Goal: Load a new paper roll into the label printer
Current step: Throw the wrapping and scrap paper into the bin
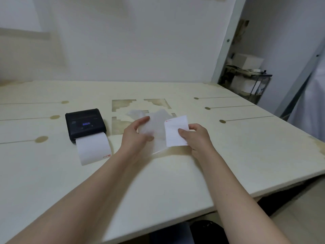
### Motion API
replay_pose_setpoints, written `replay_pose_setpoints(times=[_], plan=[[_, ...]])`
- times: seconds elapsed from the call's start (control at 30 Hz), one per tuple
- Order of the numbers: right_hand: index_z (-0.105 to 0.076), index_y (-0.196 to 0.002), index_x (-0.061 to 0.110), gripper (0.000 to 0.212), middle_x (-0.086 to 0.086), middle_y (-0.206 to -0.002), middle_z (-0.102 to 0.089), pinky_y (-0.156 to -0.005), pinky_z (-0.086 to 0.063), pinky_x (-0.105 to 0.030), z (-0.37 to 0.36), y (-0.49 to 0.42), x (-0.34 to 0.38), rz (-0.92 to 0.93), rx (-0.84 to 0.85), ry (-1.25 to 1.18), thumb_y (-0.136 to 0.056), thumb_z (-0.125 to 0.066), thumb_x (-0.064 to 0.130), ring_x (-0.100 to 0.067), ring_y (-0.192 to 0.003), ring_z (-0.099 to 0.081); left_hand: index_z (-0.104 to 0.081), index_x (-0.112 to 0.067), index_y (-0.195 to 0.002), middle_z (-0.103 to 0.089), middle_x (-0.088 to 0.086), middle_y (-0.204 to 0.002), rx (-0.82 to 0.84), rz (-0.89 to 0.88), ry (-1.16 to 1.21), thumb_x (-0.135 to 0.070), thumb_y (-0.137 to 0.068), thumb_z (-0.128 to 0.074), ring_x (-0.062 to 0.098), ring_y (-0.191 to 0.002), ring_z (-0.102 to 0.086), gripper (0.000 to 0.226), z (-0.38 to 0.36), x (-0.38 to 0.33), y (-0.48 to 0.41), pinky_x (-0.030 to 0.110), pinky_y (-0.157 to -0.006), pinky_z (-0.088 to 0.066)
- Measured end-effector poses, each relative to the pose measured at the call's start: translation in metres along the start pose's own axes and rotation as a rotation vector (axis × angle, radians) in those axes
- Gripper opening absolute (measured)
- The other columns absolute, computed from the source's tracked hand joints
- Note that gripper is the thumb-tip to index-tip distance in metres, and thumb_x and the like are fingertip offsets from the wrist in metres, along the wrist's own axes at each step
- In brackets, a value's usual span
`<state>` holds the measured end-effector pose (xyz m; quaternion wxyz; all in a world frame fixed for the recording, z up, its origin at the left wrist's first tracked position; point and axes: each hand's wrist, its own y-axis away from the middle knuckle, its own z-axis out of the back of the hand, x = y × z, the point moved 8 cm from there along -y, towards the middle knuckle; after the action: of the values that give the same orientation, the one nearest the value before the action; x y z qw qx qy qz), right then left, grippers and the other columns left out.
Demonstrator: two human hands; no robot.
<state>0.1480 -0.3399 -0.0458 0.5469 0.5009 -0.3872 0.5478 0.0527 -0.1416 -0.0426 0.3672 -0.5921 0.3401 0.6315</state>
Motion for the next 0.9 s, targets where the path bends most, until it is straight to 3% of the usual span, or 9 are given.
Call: replay_pose_setpoints(times=[0.1, 0.17, 0.23, 0.3, 0.4, 0.53, 0.63, 0.73, 0.9], plan=[[-0.060, -0.097, 0.021, 0.021, -0.008, -0.111, -0.071, -0.088, -0.057, -0.041, 0.023, 0.023, -0.005, 0.017, -0.011, -0.060, -0.084, -0.073, 0.012, -0.025, -0.094, -0.071, -0.050, -0.028, -0.139, -0.055, -0.005, -0.131, -0.005, -0.008, 0.048, -0.011, -0.083, -0.071, 0.015, -0.111, -0.057, 0.062, -0.003, -0.005, 0.016, 0.021, -0.078, -0.044], [-0.060, -0.110, 0.019, 0.029, -0.004, -0.113, -0.071, -0.085, -0.058, -0.038, 0.046, 0.041, -0.013, 0.030, -0.003, -0.118, -0.085, -0.073, 0.011, -0.021, -0.094, -0.072, -0.032, -0.024, -0.149, -0.051, 0.001, -0.132, -0.016, 0.048, 0.077, -0.025, -0.086, -0.072, 0.020, -0.112, -0.055, 0.075, -0.012, -0.002, 0.028, 0.028, -0.086, -0.043], [-0.057, -0.123, 0.016, 0.042, -0.001, -0.114, -0.073, -0.085, -0.059, -0.038, 0.073, 0.062, -0.023, 0.046, 0.002, -0.142, -0.084, -0.073, 0.011, -0.020, -0.095, -0.074, -0.017, -0.023, -0.154, -0.042, 0.007, -0.146, -0.024, 0.111, 0.076, -0.036, -0.085, -0.072, 0.026, -0.124, -0.051, 0.089, -0.027, 0.001, 0.038, 0.037, -0.101, -0.043], [-0.063, -0.116, 0.018, 0.032, 0.002, -0.105, -0.077, -0.085, -0.059, -0.037, 0.103, 0.082, -0.036, 0.066, -0.003, -0.163, -0.086, -0.070, 0.006, -0.018, -0.093, -0.075, -0.013, -0.025, -0.155, -0.037, 0.009, -0.153, -0.011, 0.129, 0.096, -0.037, -0.084, -0.073, 0.027, -0.127, -0.052, 0.094, -0.049, 0.003, 0.051, 0.040, -0.104, -0.043], [-0.070, -0.092, 0.023, 0.023, 0.003, -0.098, -0.078, -0.089, -0.057, -0.037, 0.149, 0.112, -0.061, 0.073, -0.077, -0.154, -0.090, -0.065, 0.000, -0.019, -0.094, -0.073, -0.026, -0.028, -0.152, -0.059, 0.008, -0.126, 0.070, 0.021, 0.053, -0.016, -0.089, -0.065, 0.015, -0.090, -0.065, 0.076, -0.093, -0.003, 0.083, 0.032, -0.080, -0.053], [-0.066, -0.098, 0.010, 0.013, -0.015, -0.106, -0.072, -0.087, -0.056, -0.044, 0.206, 0.136, -0.119, -0.023, -0.232, -0.140, -0.089, -0.066, 0.000, -0.026, -0.091, -0.068, -0.051, -0.038, -0.136, -0.064, -0.004, -0.105, 0.211, -0.261, -0.147, -0.013, -0.092, -0.053, 0.009, -0.083, -0.064, 0.051, -0.156, -0.015, 0.141, 0.022, -0.062, -0.050], [-0.065, -0.096, 0.011, 0.011, -0.009, -0.096, -0.072, -0.076, -0.059, -0.038, 0.233, 0.146, -0.170, -0.125, -0.273, -0.126, -0.090, -0.066, 0.002, -0.024, -0.084, -0.069, -0.067, -0.037, -0.116, -0.070, -0.011, -0.102, 0.352, -0.451, -0.353, -0.017, -0.091, -0.055, 0.007, -0.077, -0.065, 0.034, -0.203, -0.007, 0.185, 0.023, -0.068, -0.051], [-0.068, -0.102, 0.003, 0.014, -0.012, -0.094, -0.071, -0.074, -0.056, -0.036, 0.251, 0.146, -0.223, -0.216, -0.314, -0.091, -0.088, -0.067, 0.000, -0.028, -0.083, -0.068, -0.076, -0.029, -0.101, -0.074, -0.010, -0.104, 0.496, -0.544, -0.537, -0.010, -0.086, -0.058, 0.004, -0.086, -0.064, 0.030, -0.239, 0.018, 0.216, 0.021, -0.079, -0.050], [-0.066, -0.082, 0.007, 0.020, -0.013, -0.080, -0.066, -0.059, -0.049, -0.029, 0.252, 0.142, -0.308, -0.392, -0.375, -0.143, -0.082, -0.058, -0.011, -0.025, -0.067, -0.061, -0.075, -0.029, -0.107, -0.074, -0.012, -0.109, 0.682, -0.437, -0.807, -0.013, -0.090, -0.060, 0.007, -0.098, -0.069, 0.027, -0.267, 0.106, 0.219, 0.023, -0.085, -0.054]])
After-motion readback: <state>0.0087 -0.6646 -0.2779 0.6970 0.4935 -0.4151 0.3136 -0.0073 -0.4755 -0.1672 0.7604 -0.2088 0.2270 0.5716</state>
